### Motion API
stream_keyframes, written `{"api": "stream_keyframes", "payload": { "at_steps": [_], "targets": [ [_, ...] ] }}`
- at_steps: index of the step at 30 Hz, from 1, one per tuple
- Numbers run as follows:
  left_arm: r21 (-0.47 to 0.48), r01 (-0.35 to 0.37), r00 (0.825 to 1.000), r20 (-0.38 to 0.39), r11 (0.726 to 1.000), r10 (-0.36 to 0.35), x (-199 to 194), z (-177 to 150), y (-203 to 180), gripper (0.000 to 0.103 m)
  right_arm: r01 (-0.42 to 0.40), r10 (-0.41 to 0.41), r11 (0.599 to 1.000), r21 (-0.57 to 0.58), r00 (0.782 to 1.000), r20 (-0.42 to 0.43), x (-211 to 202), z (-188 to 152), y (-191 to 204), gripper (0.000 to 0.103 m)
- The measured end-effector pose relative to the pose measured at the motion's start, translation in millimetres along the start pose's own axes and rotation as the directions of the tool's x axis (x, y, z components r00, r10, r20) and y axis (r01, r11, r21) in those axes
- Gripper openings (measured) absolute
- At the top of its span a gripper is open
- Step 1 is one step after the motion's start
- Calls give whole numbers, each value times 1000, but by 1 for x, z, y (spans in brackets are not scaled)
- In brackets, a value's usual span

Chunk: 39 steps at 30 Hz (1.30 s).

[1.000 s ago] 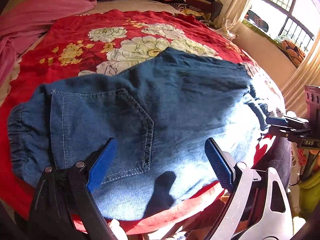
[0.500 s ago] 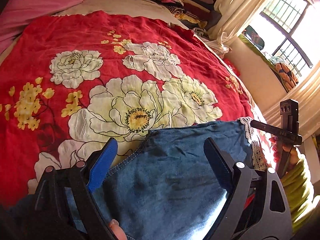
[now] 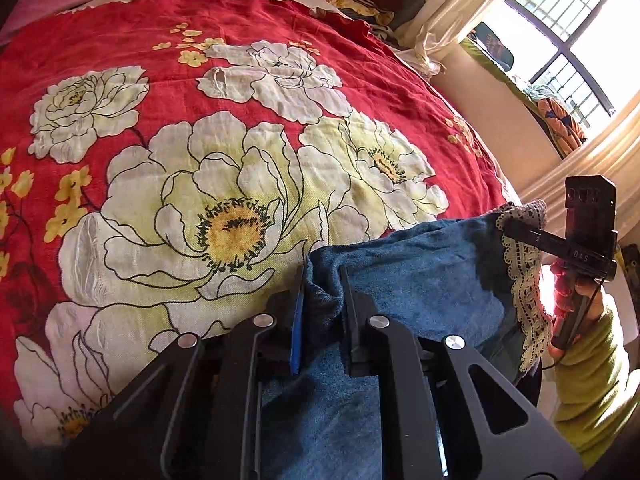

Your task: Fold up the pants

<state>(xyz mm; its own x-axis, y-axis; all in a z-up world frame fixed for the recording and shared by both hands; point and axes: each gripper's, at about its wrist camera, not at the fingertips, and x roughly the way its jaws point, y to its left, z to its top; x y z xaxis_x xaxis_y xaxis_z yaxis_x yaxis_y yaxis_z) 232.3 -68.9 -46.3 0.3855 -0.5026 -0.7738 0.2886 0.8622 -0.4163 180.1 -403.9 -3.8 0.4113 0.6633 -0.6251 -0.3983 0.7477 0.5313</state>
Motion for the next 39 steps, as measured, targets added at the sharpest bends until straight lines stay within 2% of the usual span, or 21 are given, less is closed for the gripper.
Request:
{"api": "stream_keyframes", "payload": {
  "at_steps": [3,5,7,10,12,14,16,18,19,21,22,23,25,28,31,33,35,39],
  "targets": [
    [4,-12,998,56,1000,12,-12,7,-3,5,36,-32,997,-61,997,66,-17,16,15,16],
    [22,-43,995,93,999,41,-16,13,-9,5,79,-72,990,-113,995,67,-16,27,22,16],
    [29,-80,993,86,996,77,-11,16,-11,5,143,-140,978,-151,990,32,-1,36,19,16],
    [28,-121,991,60,992,119,6,14,-9,5,231,-246,956,-179,967,-67,33,35,3,16],
    [44,-169,984,57,985,166,14,10,-8,5,267,-292,944,-194,949,-116,51,28,-7,18],
    [63,-201,978,65,977,197,18,6,-8,6,291,-316,938,-190,941,-120,60,24,-13,22],
    [77,-223,973,72,972,218,19,4,-8,7,288,-307,944,-161,945,-112,58,24,-17,25],
    [78,-227,972,86,971,221,16,4,-8,10,311,-322,942,-128,943,-79,43,25,-16,47],
    [77,-228,971,92,971,221,11,3,-8,12,304,-311,947,-102,949,-52,30,24,-13,50],
    [71,-226,968,126,972,216,-6,0,-12,15,236,-235,970,-63,972,24,-3,17,-5,52],
    [64,-221,967,147,973,210,-16,-3,-14,18,222,-219,974,-49,974,53,-18,11,-1,54],
    [54,-220,964,164,974,208,-26,-7,-17,26,225,-221,974,-38,972,73,-31,4,2,57],
    [39,-229,957,193,973,218,-44,-18,-24,34,208,-206,978,-15,974,90,-51,-13,8,58],
    [42,-207,955,226,977,192,-64,-44,-39,34,159,-163,986,50,981,101,-73,-46,11,58],
    [66,-194,959,225,979,174,-73,-76,-51,35,110,-123,987,117,987,106,-84,-81,12,58],
    [62,-168,967,203,984,152,-75,-96,-54,35,110,-124,984,143,988,96,-86,-99,14,58],
    [75,-172,971,182,982,156,-75,-113,-57,35,112,-124,984,142,989,79,-84,-109,14,58],
    [78,-188,974,141,979,176,-68,-136,-55,35,158,-169,973,170,984,56,-77,-113,1,58]
  ]
}}
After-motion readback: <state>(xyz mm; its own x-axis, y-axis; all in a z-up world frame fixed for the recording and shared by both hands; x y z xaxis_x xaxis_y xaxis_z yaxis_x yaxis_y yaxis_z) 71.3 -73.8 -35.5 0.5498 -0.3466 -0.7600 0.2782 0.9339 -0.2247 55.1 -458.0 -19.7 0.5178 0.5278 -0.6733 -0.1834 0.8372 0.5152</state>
